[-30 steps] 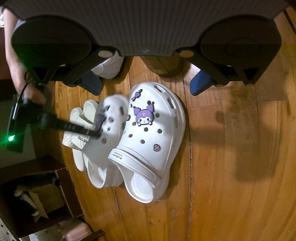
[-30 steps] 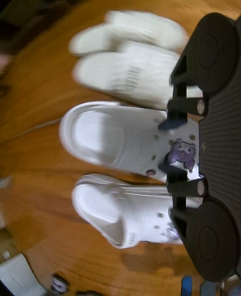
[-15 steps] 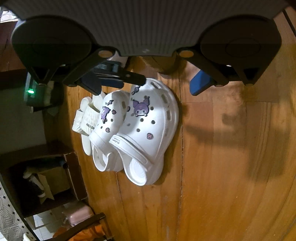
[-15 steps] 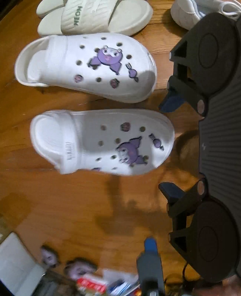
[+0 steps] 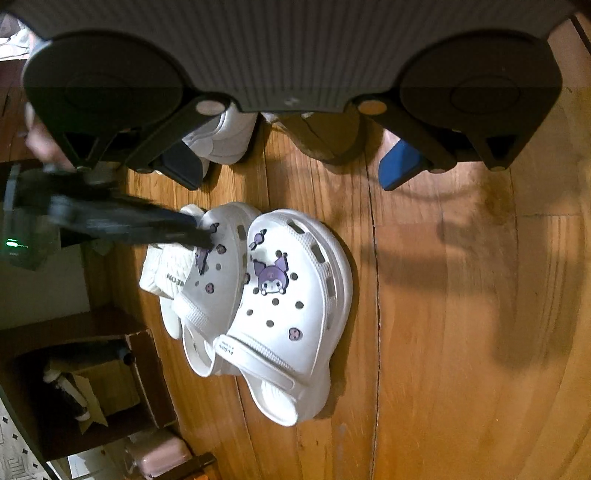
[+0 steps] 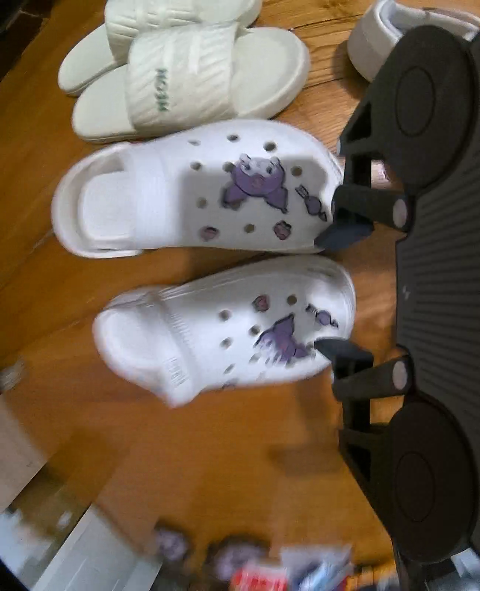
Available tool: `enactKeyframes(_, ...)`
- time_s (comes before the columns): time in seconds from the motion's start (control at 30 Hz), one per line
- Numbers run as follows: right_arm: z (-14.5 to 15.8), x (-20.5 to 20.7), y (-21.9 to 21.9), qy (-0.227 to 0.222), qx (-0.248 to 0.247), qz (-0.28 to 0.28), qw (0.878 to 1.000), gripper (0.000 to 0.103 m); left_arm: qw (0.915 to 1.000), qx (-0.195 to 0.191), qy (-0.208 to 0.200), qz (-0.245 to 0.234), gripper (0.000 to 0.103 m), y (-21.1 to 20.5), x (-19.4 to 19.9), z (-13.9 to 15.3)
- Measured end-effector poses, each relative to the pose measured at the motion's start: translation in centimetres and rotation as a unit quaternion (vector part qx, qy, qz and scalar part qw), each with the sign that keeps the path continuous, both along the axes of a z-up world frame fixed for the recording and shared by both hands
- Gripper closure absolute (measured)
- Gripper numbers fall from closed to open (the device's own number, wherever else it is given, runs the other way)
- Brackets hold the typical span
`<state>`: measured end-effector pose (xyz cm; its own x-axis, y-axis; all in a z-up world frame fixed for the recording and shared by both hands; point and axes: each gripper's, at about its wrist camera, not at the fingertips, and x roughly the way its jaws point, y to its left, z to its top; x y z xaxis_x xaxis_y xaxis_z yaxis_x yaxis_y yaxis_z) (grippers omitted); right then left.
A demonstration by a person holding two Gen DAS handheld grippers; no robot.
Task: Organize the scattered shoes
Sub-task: 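Move the right gripper over to the white Velcro sneakers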
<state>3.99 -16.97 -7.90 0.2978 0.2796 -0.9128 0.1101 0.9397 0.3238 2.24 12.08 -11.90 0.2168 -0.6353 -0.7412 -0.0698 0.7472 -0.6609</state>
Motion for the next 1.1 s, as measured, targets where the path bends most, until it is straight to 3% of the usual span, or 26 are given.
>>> enactKeyframes(0.03, 0.3, 0.1, -1.2, 0.002, -0.005, -0.016, 1.0, 0.025, 1.0, 0.0, 0.0, 0.0, 0.0, 0.0, 0.0, -0.1)
enactKeyframes(0.13, -0.3, 0.6, -9.3, 0.043, -0.002, -0.14, 0.989, 0.029, 1.0, 0.001, -0.003, -0.006, 0.0, -0.7, 0.1, -0.2)
enactKeyframes(0.17, -0.8, 0.9, -11.0, 0.055, -0.007, -0.156, 0.986, 0.034, 0.9999, 0.003, -0.005, -0.009, 0.0, -1.0, 0.0, -0.1)
enactKeyframes(0.23, -1.9, 1.6, -14.0, 0.076, -0.021, -0.177, 0.981, 0.056, 0.9999, 0.007, -0.008, -0.013, 0.0, -1.6, 0.0, 0.0)
enactKeyframes(0.3, -2.8, 2.1, -15.4, 0.066, -0.071, -0.165, 0.982, 0.06, 0.9995, 0.015, -0.014, -0.024, 0.0, -2.6, -0.1, 0.1)
enactKeyframes(0.37, -3.6, 2.8, -15.2, 0.045, -0.119, -0.099, 0.987, 0.06, 0.999, 0.02, -0.018, -0.035, 0.0, -3.5, -0.1, 0.1)
enactKeyframes(0.47, -5.4, 2.8, -14.3, 0.053, -0.138, -0.026, 0.989, 0.062, 0.9983, 0.023, -0.019, -0.049, 0.0, -4.8, -0.2, -0.1)
enactKeyframes(0.53, -6.5, 2.9, -13.6, 0.047, -0.175, 0.012, 0.983, 0.062, 0.9981, 0.024, -0.018, -0.054, 0.0, -5.4, -0.2, -0.1)
enactKeyframes(0.6, -7.0, 3.4, -13.8, 0.03, -0.205, 0.016, 0.978, 0.066, 0.9979, 0.025, -0.018, -0.058, 0.0, -6.0, -0.2, -0.2)
enactKeyframes(0.67, -7.5, 4.5, -14.5, 0.008, -0.208, -0.006, 0.978, 0.071, 0.9977, 0.027, -0.016, -0.061, 0.0, -6.5, -0.2, -0.2)
enactKeyframes(0.83, -7.1, 6.2, -16.2, -0.015, -0.171, -0.051, 0.984, 0.071, 0.9979, 0.029, -0.009, -0.057, 0.0, -6.6, -0.6, -0.4)
enactKeyframes(1.0, -6.7, 4.8, -14.3, 0.007, -0.184, -0.003, 0.983, 0.072, 0.9985, 0.012, -0.017, -0.05, 0.0, -5.5, -1.2, 0.7)
enactKeyframes(1.1, -6.8, 3.0, -13.5, 0.051, -0.178, 0.041, 0.982, 0.071, 0.9988, 0.012, -0.024, -0.041, 0.0, -5.1, -1.2, 1.4)
